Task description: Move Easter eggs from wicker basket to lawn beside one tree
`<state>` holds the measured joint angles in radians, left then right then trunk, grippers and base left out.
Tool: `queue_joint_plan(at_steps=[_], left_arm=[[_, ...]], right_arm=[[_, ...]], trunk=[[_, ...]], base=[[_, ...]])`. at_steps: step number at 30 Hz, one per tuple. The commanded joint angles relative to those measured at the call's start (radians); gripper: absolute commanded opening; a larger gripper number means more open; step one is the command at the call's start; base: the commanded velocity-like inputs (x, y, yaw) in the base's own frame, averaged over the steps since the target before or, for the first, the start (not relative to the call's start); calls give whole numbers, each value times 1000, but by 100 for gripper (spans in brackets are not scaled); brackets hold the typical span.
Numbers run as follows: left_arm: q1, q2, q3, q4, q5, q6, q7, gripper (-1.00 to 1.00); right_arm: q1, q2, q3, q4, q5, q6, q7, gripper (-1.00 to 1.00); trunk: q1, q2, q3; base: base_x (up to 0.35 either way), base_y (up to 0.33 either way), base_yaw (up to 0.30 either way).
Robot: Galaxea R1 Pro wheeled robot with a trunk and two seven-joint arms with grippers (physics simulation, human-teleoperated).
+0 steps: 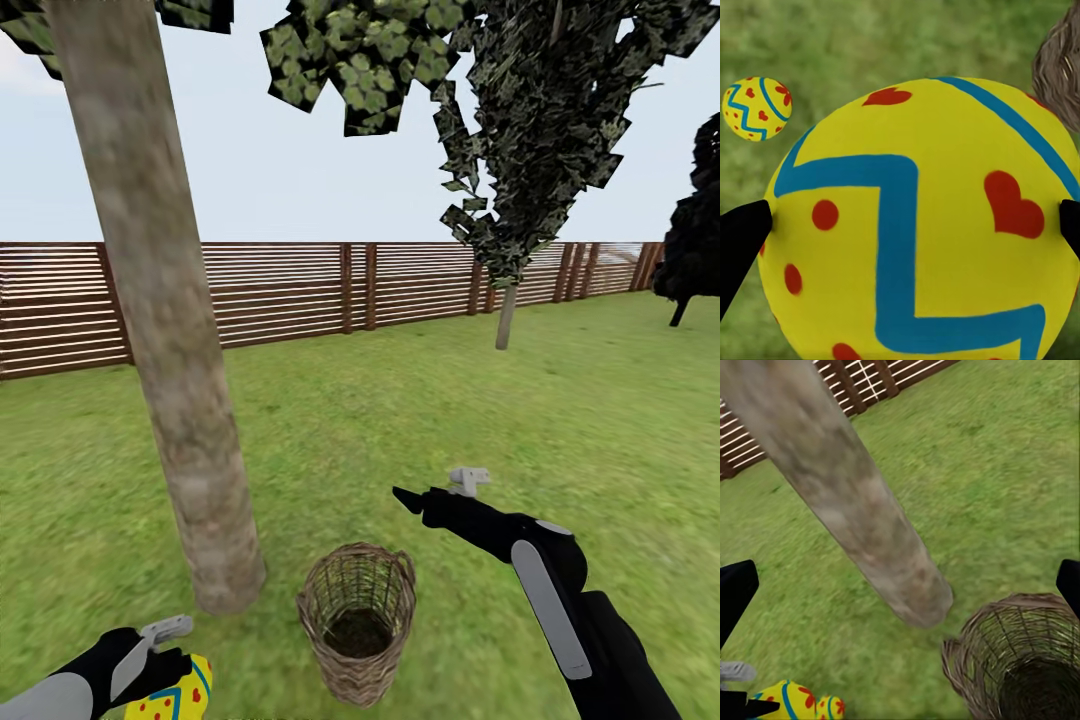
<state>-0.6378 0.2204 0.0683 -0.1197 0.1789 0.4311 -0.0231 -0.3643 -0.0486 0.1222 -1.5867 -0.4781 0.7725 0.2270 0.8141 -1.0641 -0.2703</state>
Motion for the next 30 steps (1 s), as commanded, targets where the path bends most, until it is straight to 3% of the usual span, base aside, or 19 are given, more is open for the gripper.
queue_joint_plan(at_steps=[1,15,23,30], left_arm=[[0,0,7,-2,1,6,-1,-100],[0,0,7,-2,2,6,-1,-100],[0,-1,7,-2,2,3,-1,-100],[12,-10,8,-1,8,-52,0,-100]], right_arm=[[-1,-1,0,-1,3,4,4,100],[-1,-1,5,-1,3,4,3,100],[-1,-1,7,-1,3,4,2,100],[-1,0,8,1,3,4,3,100]], trunk=[[0,-1,-1],[0,-1,-1],[0,-1,-1],[0,-1,-1]], base=[[0,0,60],[0,0,19],[31,-152,257],[60,-159,287]])
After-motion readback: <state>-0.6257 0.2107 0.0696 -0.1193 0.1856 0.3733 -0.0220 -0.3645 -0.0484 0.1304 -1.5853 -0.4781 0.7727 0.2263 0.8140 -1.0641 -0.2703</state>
